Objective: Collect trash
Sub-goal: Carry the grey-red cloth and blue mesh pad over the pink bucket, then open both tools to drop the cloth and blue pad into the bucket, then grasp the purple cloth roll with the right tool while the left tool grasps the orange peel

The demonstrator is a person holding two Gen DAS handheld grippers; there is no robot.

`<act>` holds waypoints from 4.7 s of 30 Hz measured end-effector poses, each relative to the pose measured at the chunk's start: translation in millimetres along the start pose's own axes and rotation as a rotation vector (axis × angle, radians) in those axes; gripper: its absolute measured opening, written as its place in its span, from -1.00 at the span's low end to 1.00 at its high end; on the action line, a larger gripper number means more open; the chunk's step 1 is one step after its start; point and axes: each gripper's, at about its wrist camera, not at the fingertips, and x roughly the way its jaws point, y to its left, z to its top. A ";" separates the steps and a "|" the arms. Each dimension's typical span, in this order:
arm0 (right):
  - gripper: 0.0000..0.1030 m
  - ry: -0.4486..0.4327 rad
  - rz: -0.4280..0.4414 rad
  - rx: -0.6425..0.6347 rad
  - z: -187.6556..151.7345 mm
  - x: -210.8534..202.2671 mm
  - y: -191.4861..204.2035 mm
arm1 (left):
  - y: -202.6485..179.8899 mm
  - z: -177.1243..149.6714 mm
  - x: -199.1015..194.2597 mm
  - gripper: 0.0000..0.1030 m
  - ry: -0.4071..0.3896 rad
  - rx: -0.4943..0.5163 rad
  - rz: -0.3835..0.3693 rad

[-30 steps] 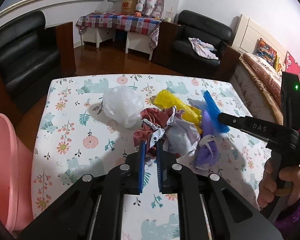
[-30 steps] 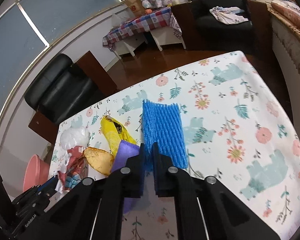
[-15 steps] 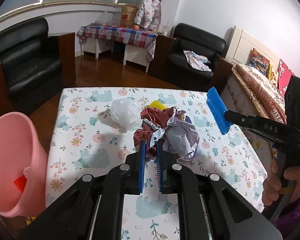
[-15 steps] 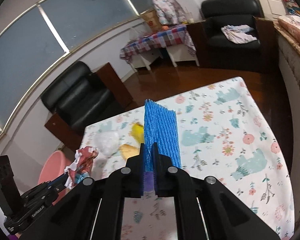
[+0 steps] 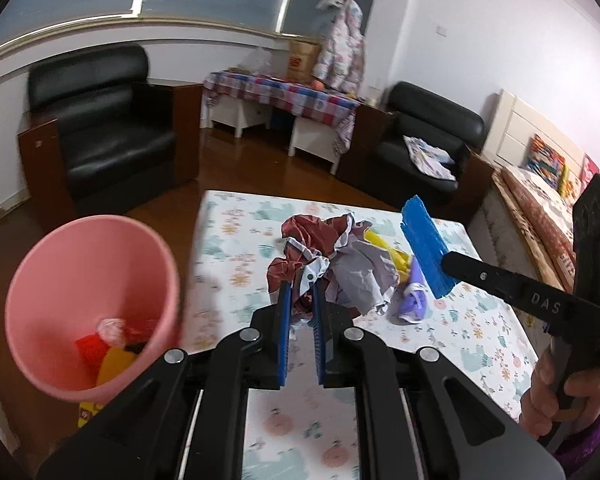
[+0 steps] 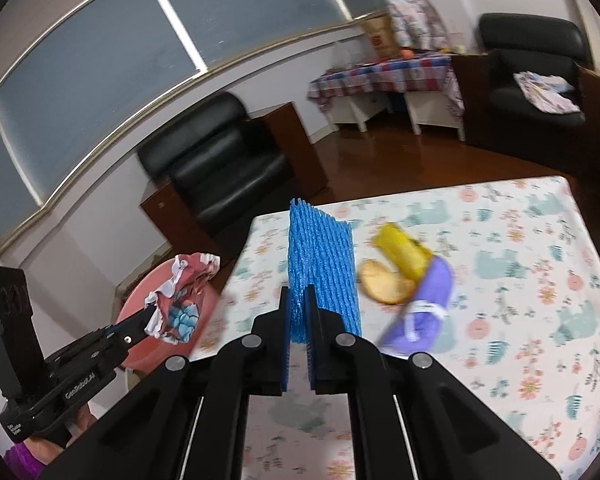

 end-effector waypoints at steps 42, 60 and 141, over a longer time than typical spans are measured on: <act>-0.78 0.298 0.329 -0.202 -8.1 175.9 185.6 | 175.4 -19.3 -25.2 -0.65 -0.009 -0.264 0.383; -0.30 0.276 0.303 -0.201 -16.3 152.2 168.5 | 165.5 -20.3 -23.9 -0.39 -0.002 -0.250 0.382; -0.28 0.098 -0.320 0.136 -35.7 48.8 -117.4 | -93.0 6.1 204.9 -0.67 0.252 0.197 -0.091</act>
